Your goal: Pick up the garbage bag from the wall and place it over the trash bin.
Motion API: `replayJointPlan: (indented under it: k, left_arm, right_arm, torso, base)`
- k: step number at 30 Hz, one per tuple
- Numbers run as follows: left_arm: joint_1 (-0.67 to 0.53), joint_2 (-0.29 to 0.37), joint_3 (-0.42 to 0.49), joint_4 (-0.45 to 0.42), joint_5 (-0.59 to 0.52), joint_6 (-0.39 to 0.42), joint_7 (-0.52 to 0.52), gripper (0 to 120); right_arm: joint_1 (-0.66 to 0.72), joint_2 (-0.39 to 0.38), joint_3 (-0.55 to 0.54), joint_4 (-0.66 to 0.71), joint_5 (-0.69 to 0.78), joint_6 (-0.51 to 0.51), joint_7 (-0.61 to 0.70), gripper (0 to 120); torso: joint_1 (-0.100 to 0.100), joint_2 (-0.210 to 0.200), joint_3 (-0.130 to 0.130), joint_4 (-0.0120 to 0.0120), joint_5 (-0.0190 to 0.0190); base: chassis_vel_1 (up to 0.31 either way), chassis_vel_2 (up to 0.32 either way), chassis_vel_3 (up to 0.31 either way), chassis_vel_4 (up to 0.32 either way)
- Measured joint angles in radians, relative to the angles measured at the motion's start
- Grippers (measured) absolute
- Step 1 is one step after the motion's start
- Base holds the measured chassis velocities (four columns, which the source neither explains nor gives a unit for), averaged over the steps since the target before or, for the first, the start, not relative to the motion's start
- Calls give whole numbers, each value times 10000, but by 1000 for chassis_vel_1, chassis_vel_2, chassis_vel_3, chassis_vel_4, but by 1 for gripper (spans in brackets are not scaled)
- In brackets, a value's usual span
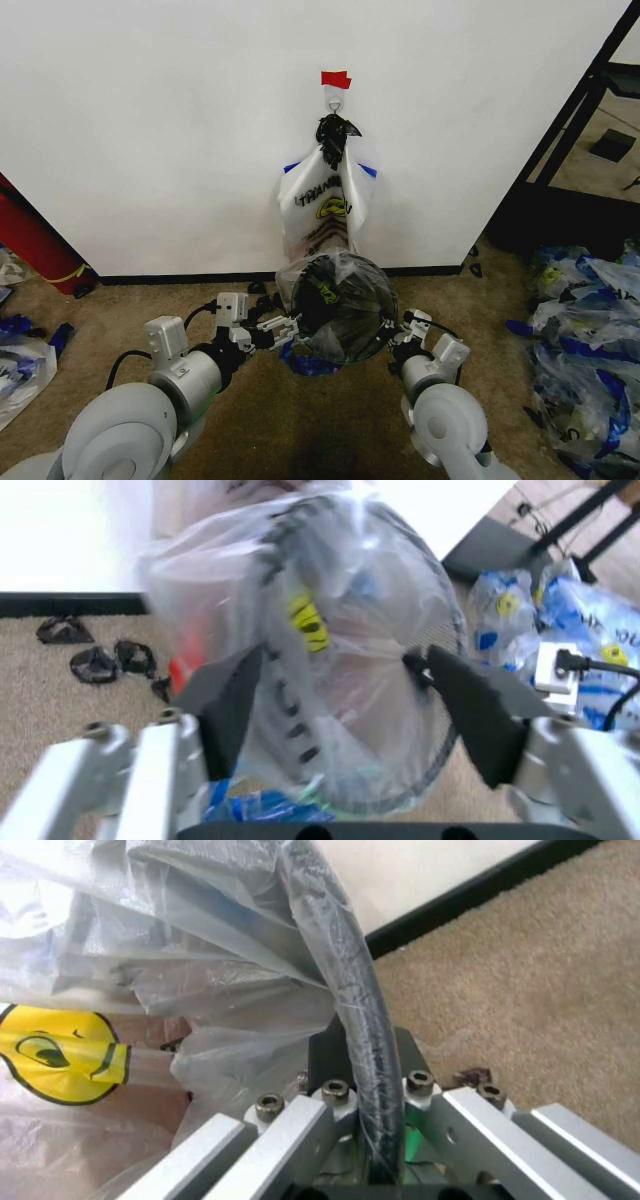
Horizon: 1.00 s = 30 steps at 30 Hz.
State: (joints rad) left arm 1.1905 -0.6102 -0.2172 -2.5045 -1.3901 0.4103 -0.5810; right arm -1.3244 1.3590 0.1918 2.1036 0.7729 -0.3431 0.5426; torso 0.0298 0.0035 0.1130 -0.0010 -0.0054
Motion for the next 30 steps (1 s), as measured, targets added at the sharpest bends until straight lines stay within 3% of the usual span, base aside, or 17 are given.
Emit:
replayJointPlan:
  k: [5,8,11,17,25,27,28,30]
  left_arm:
    - [-799,110,574,2,-250,384,-346,48]
    - [-2038,166,1731,12,-297,639,-800,32]
    - [-2634,170,2334,37,-337,892,-1150,20]
    - [-3560,28,3059,249,-681,1344,-1801,1]
    - [-4784,-341,4075,564,-1194,1664,-2549,0]
    - [-5511,-752,4994,952,-1293,1696,-2807,0]
    - [-5511,-752,4994,952,-1293,1696,-2807,0]
    - [-6159,-1199,5841,1438,-1333,1707,-3012,0]
  right_arm:
    - [2,115,-257,-84,-440,96,-40,0]
    - [4,239,-373,-146,-914,178,-59,0]
    - [37,326,-410,-178,-1098,218,-62,0]
    - [38,537,-528,-304,-1489,299,-99,0]
    - [54,765,-628,-510,-2048,431,-141,0]
    - [-7,827,-614,-531,-2271,502,-154,0]
    - [-7,827,-614,-531,-2271,502,-154,0]
    - [-90,885,-533,-532,-2420,541,-156,0]
  torso:
    - [0,0,0,-3,4]
    - [0,0,0,-5,2]
    - [0,0,0,-4,2]
    - [0,0,0,-3,2]
    - [0,0,0,-1,2]
    - [0,0,0,4,4]
    - [0,0,0,4,4]
    - [0,-1,1,-10,-1]
  base:
    - [0,0,0,0]
    - [0,0,0,0]
    - [0,0,0,0]
    - [0,0,0,0]
    - [0,0,0,0]
    - [0,0,0,0]
    - [0,0,0,0]
    - [0,0,0,0]
